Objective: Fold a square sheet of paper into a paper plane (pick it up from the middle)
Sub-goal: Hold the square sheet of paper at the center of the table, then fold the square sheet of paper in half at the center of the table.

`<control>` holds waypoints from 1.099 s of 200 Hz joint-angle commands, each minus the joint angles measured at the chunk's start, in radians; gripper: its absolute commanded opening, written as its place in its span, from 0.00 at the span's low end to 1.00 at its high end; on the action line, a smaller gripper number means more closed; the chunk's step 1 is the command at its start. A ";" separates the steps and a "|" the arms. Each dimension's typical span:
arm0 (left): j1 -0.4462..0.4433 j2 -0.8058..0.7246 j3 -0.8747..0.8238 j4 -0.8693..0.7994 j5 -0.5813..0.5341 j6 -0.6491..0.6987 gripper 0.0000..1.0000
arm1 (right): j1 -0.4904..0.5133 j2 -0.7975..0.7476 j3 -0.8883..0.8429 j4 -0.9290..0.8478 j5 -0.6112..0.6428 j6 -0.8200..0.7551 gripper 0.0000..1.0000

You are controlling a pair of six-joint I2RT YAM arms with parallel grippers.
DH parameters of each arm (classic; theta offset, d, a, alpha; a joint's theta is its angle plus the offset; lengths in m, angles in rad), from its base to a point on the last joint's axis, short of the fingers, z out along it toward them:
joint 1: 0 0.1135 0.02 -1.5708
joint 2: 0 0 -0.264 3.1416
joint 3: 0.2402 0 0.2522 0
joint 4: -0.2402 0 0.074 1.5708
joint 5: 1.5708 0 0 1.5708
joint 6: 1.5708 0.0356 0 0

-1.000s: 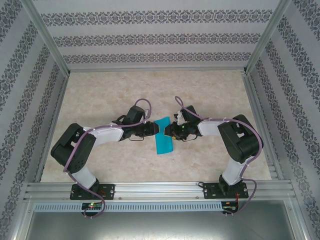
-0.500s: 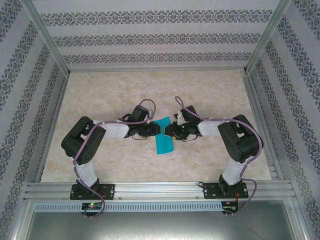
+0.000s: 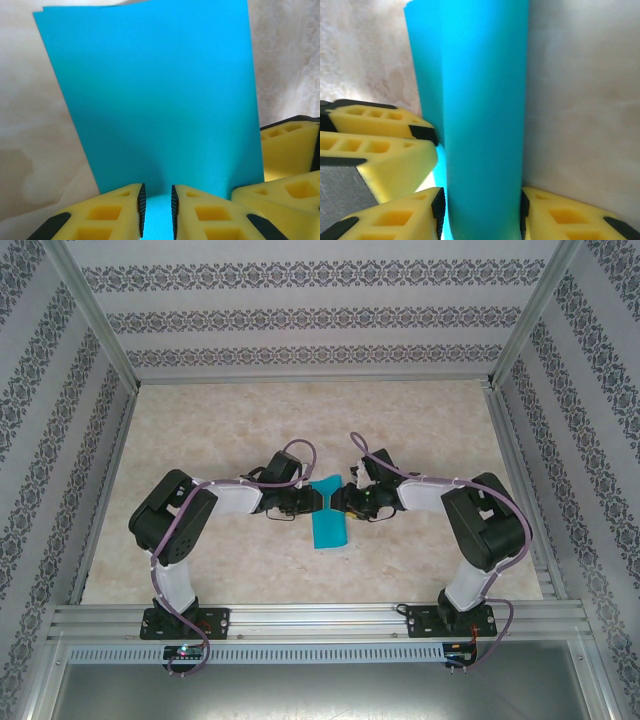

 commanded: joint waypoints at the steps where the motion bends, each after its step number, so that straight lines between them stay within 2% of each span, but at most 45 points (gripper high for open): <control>1: -0.016 0.032 0.010 -0.049 0.000 0.031 0.25 | -0.005 -0.049 0.048 -0.151 0.079 -0.091 0.45; 31: -0.017 0.030 0.019 -0.038 0.016 0.027 0.26 | -0.008 -0.043 0.084 -0.232 0.111 -0.141 0.45; 104: -0.017 0.010 0.060 -0.052 0.050 0.029 0.28 | 0.006 0.027 0.136 -0.235 0.102 -0.160 0.45; 145: -0.017 -0.005 0.062 -0.047 0.068 0.020 0.30 | 0.007 0.045 0.153 -0.273 0.140 -0.180 0.39; 220: -0.017 -0.084 0.064 -0.099 0.036 0.039 0.32 | 0.016 0.046 0.150 -0.278 0.179 -0.160 0.39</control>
